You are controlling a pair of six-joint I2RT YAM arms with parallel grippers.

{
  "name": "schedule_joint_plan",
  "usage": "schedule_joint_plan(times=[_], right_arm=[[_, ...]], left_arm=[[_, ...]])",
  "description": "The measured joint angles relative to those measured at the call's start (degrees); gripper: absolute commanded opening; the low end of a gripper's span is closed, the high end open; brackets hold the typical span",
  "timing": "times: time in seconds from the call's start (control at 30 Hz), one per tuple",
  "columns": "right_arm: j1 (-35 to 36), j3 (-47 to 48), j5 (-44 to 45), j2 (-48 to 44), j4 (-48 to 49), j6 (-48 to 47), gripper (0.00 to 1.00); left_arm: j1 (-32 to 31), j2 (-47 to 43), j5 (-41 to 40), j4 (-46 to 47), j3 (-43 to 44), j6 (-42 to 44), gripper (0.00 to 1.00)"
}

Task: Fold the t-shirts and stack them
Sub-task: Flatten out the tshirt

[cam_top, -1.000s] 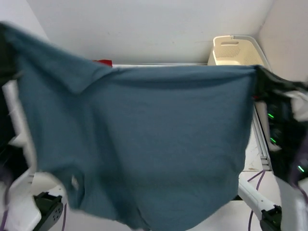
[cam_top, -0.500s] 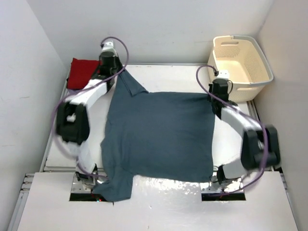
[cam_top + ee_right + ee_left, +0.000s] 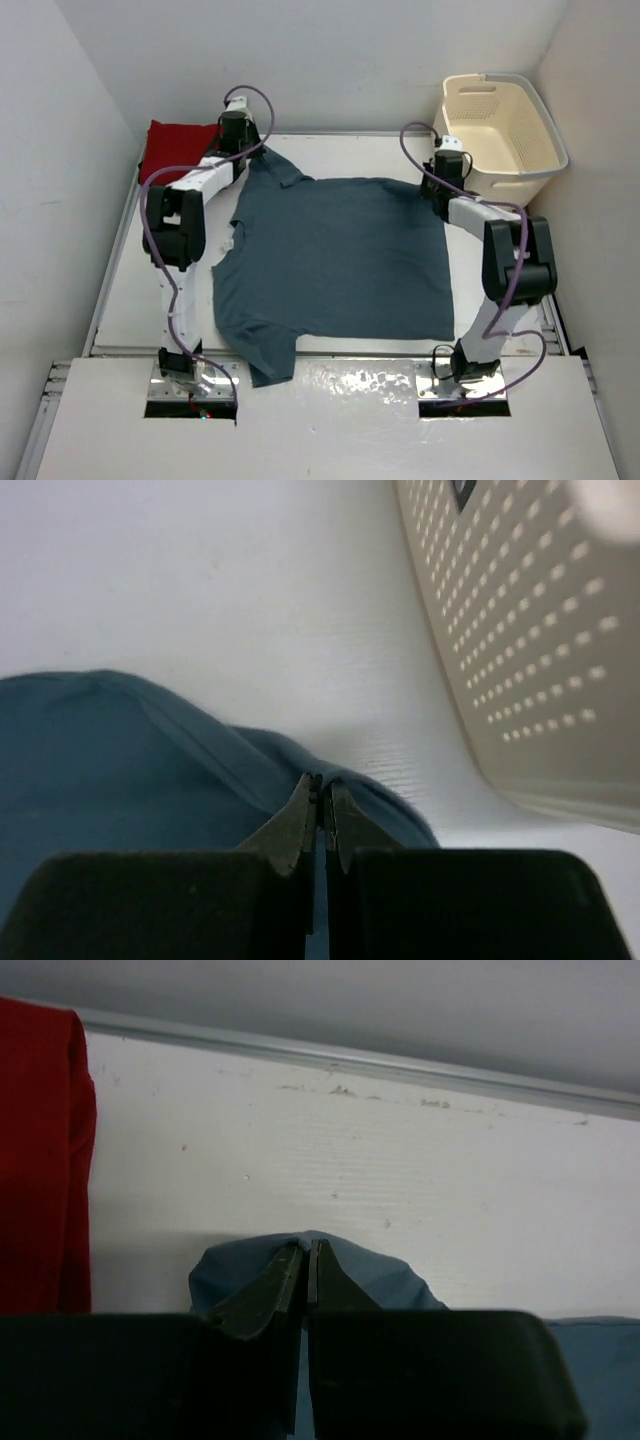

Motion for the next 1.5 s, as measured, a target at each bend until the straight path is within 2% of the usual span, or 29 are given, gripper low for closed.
schedule_joint_plan(times=[0.1, 0.2, 0.37, 0.47, 0.57, 0.63, 0.73, 0.97, 1.1, 1.27, 1.37, 1.5], right_arm=[[0.0, -2.49, -0.66, -6.97, -0.42, 0.0, 0.0], [0.02, -6.43, -0.85, -19.37, -2.62, -0.2, 0.0], [0.0, -8.15, -0.63, -45.18, -9.31, -0.63, 0.0], [0.0, -6.27, -0.57, -57.81, -14.03, -0.66, 0.0], [0.0, -1.49, -0.48, -65.85, -19.58, -0.7, 0.0], [0.0, 2.78, -0.48, -68.83, -22.62, -0.72, 0.0], [0.02, 10.88, -0.5, -70.23, -27.54, -1.25, 0.0], [0.04, 31.1, -2.78, -69.75, -34.29, -2.71, 0.0], [0.04, 35.78, -3.58, -69.79, -34.67, -3.08, 0.0], [0.07, 30.88, -3.61, -69.59, -34.51, -3.23, 0.0], [0.13, 24.92, -2.19, -67.95, -33.44, -3.28, 0.0], [0.26, 14.49, 1.14, -63.25, -28.44, -3.41, 0.0]], left_arm=[[0.0, -8.11, 0.48, 0.39, -7.1, -0.31, 0.0], [0.0, -20.76, 1.03, 0.26, -14.88, -0.87, 0.0], [0.0, -52.28, -0.39, 0.13, -25.86, -2.67, 0.0], [0.0, -69.61, -0.9, 0.92, -28.33, -4.09, 0.0], [0.0, -80.91, -1.92, -0.66, -27.08, -5.33, 0.0], [0.0, -86.03, -2.67, -2.75, -23.28, -5.92, 0.0], [0.0, -88.63, -3.02, -6.54, -16.04, -6.05, 0.0], [0.0, -88.17, -3.54, -18.62, 4.37, -5.31, 0.0], [0.0, -88.39, -3.54, -19.63, 11.28, -4.07, 0.0], [0.0, -88.56, -3.78, -18.71, 10.12, -3.15, 0.0], [0.0, -87.73, -4.98, -18.29, 5.25, -3.1, 0.0], [0.0, -82.77, -8.61, -13.18, -6.29, -3.1, 0.0]])
